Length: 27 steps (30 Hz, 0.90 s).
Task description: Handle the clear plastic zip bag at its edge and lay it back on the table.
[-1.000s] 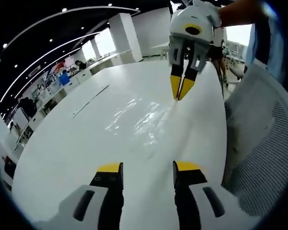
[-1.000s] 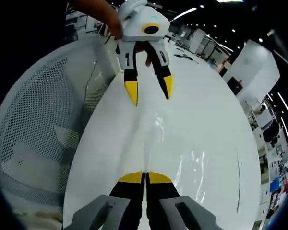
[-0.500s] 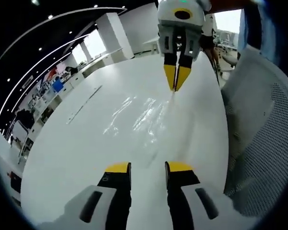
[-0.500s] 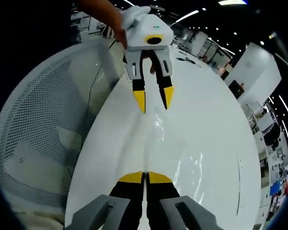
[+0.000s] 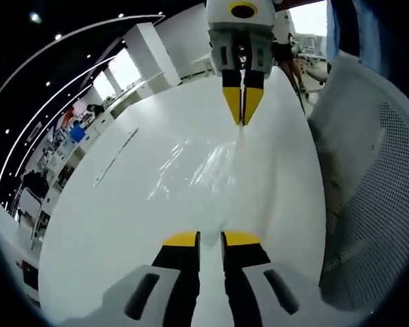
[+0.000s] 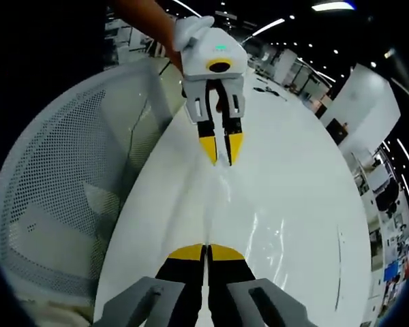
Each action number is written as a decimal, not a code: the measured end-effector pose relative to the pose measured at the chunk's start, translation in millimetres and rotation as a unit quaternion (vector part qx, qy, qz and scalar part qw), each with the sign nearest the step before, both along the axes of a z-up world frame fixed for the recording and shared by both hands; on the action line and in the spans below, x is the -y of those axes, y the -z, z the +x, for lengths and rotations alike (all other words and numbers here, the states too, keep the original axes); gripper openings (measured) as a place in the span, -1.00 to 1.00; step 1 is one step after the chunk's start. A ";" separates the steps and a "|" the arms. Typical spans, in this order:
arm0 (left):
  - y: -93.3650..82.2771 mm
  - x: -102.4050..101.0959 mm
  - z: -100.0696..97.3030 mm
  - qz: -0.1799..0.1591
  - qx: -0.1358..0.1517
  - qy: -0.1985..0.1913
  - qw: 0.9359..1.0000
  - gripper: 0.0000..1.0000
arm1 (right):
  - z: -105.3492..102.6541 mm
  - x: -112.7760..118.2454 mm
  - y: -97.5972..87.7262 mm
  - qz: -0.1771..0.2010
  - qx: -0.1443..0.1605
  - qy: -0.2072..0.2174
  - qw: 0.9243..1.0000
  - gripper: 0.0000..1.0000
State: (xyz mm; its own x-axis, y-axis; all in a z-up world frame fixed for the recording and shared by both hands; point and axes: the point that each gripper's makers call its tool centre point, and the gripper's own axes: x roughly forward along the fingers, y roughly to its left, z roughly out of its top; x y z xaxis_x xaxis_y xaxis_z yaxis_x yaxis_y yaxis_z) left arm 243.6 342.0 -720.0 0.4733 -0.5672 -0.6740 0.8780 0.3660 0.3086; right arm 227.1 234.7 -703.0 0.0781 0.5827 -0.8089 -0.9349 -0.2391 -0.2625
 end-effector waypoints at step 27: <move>-4.3 6.8 -15.5 -0.005 -0.027 0.018 0.999 -1.00 | -5.4 -0.4 8.1 0.012 -0.057 0.066 0.996 -0.81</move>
